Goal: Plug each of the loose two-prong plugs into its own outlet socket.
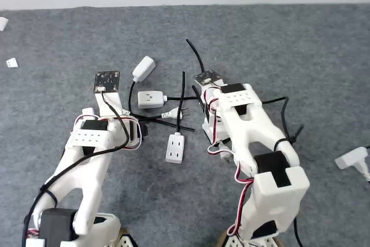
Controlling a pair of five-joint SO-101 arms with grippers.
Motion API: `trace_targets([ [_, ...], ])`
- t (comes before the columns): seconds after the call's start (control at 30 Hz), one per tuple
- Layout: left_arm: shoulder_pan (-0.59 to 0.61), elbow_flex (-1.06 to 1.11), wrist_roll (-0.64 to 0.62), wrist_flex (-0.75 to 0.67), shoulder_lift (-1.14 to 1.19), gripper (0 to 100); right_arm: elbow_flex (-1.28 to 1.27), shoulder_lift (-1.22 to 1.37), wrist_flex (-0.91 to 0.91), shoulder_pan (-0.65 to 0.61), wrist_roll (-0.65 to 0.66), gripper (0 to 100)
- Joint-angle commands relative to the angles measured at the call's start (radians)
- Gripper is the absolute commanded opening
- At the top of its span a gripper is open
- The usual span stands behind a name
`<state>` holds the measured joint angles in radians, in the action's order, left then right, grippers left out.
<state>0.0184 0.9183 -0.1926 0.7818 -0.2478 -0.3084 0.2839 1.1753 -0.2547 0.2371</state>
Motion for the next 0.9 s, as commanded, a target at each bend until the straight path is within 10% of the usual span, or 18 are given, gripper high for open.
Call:
trace_targets([
  [0.0,-0.026,-0.042,0.009,-0.028,-0.002,26,-0.017,-0.024,0.016,0.005,-0.008,0.9],
  [0.47,-0.028,-0.245,0.018,0.080,0.242,17,0.081,-0.671,0.340,-0.219,-0.071,0.9],
  [0.57,-0.029,-0.297,0.095,0.126,0.290,1,0.155,-0.736,0.381,-0.297,-0.089,0.9],
  [0.87,-0.069,-0.294,0.279,0.209,0.284,1,0.138,-0.814,0.286,-0.449,-0.091,0.9],
])
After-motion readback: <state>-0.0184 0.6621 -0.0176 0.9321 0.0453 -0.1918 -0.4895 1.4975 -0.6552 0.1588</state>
